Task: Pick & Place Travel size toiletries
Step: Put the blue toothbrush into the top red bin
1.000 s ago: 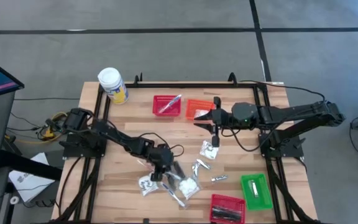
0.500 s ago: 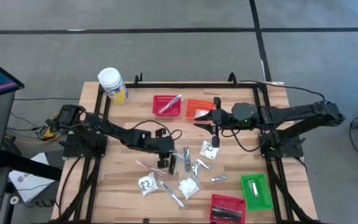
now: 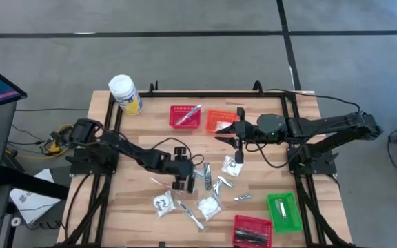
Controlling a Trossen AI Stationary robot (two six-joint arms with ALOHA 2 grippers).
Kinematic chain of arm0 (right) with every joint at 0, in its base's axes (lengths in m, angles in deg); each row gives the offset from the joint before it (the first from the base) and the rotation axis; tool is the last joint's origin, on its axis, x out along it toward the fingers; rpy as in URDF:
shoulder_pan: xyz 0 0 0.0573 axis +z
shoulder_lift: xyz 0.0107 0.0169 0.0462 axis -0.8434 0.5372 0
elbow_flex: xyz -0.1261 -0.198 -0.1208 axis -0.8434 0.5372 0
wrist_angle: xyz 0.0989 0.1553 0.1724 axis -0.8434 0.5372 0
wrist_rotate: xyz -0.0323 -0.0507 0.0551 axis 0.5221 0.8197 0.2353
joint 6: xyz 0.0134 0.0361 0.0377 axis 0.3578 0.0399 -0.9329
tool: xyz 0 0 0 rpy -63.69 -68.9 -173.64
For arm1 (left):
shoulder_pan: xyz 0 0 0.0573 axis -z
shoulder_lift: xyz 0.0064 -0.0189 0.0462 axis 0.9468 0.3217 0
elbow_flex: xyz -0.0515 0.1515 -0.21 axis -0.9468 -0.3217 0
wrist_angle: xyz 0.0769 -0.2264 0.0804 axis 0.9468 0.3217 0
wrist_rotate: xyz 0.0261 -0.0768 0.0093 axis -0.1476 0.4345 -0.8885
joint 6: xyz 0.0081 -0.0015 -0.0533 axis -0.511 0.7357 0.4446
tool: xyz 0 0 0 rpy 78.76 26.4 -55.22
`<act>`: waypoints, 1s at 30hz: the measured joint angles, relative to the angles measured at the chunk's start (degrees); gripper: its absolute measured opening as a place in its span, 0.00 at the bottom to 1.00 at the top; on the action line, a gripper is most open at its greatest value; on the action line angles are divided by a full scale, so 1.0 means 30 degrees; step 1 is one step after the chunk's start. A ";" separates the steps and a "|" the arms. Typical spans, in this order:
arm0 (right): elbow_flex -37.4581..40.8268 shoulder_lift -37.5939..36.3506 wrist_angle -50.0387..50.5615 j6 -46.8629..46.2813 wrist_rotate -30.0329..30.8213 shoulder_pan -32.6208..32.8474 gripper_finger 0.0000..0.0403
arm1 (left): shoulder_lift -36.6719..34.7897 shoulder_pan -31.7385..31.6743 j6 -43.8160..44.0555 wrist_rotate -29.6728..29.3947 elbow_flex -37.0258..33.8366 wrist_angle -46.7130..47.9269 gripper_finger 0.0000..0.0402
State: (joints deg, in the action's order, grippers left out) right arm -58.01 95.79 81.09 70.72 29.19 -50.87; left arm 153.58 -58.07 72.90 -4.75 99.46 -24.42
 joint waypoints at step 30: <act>0.0000 0.0000 0.0146 -0.0007 0.0007 -0.0015 0.19 | 0.0170 -0.0794 0.1338 0.1813 0.0015 0.0173 0.01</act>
State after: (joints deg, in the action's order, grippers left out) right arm -58.01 95.79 81.53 70.70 29.21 -50.92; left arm 154.09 -60.45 76.92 0.69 99.50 -23.91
